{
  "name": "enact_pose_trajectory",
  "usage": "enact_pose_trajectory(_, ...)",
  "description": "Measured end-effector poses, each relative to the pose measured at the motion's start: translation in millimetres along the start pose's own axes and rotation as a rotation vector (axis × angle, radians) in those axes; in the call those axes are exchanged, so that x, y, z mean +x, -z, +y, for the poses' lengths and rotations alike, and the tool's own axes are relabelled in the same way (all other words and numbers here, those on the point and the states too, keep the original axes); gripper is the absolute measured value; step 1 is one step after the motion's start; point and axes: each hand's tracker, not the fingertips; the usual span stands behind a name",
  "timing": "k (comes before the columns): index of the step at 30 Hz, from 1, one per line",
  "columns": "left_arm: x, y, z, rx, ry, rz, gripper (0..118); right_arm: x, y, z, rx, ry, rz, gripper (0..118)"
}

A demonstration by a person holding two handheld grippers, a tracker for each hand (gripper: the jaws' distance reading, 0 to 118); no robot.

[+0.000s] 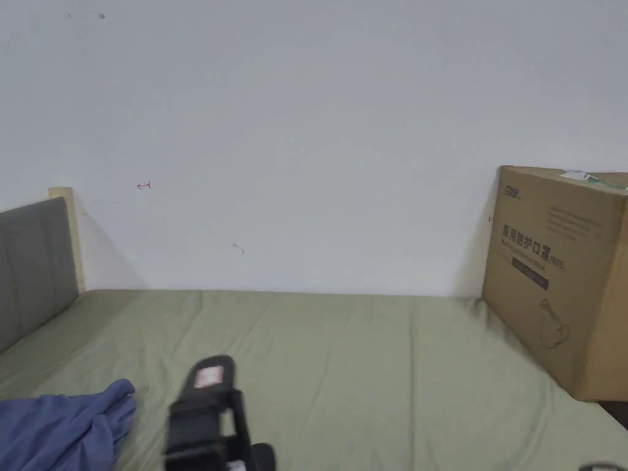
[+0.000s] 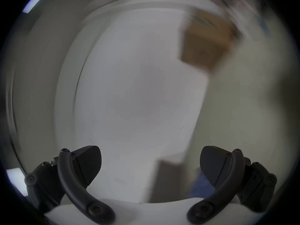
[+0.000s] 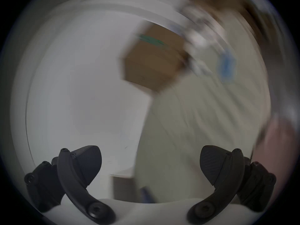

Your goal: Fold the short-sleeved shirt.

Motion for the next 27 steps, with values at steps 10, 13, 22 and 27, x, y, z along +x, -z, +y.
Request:
enact_pose_trajectory(10, -55.3, 21.2, -71.0, -0.178, -1.685, -0.324, 118, -61.3, -15.6, -21.3, 0.113, -0.797, 0.304, 118)
enact_pose_trajectory(13, -44.0, 8.4, -83.9, -0.121, -1.960, -0.231, 118, -78.6, -27.4, -75.1, 0.332, -1.526, 0.263, 118)
enact_pose_trajectory(22, -40.8, 2.9, -56.2, -0.023, -1.555, -0.225, 118, -62.0, -22.4, -86.8, 0.332, -1.622, 0.291, 118)
enact_pose_trajectory(27, -39.3, -5.3, -48.7, 0.016, -1.531, -0.197, 118, -65.1, -23.0, -79.1, 0.347, -1.572, 0.277, 118)
